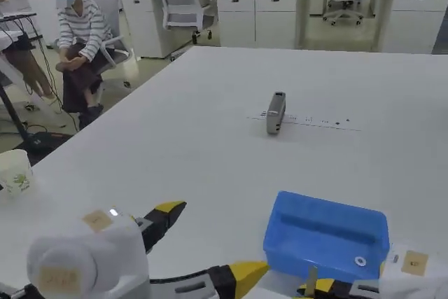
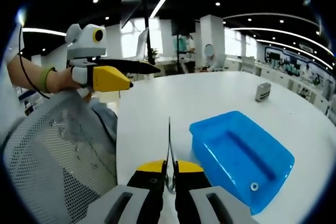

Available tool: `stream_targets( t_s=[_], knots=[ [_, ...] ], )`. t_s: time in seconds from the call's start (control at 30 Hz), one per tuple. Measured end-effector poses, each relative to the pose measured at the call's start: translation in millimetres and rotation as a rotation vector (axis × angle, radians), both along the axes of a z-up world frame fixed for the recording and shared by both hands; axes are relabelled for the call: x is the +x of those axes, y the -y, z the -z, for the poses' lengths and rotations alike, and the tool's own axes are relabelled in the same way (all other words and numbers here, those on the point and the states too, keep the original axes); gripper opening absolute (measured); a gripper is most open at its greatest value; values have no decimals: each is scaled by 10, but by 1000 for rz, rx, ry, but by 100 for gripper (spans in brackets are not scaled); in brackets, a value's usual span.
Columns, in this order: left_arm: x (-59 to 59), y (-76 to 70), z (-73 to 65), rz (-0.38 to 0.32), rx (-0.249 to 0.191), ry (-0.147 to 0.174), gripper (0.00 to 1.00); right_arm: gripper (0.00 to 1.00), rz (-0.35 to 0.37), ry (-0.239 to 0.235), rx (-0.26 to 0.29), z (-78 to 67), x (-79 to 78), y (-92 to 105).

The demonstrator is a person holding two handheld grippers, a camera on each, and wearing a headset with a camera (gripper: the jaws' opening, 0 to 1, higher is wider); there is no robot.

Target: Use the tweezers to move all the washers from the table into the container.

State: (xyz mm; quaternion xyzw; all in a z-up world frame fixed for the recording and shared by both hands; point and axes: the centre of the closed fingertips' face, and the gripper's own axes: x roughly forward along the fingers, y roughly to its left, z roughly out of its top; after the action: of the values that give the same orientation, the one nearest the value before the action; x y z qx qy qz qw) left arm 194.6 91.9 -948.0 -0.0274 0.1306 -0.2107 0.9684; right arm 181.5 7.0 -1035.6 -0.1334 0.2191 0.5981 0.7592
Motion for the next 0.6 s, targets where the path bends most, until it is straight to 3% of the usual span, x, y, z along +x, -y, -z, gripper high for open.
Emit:
stream_targets(
  t_s=[0.07,0.17,0.33,0.47,0.53,0.6],
  knots=[
    [-2,-4,-24,1,-12,12,90,3,4,10,2,-34,9,1],
    [-9,15,-47,16,-25,22,90,3,18,-14,47,-112,26,-1],
    [-20,39,-78,36,-39,40,88,3,39,-133,178,-287,-33,8],
    [-35,48,22,54,-11,-6,87,3,101,-156,186,-347,13,105],
    [-41,68,1,66,-22,2,87,3,143,-178,216,-416,52,129],
    [-44,73,-18,71,-28,11,87,3,187,-207,281,-548,114,155]
  ],
)
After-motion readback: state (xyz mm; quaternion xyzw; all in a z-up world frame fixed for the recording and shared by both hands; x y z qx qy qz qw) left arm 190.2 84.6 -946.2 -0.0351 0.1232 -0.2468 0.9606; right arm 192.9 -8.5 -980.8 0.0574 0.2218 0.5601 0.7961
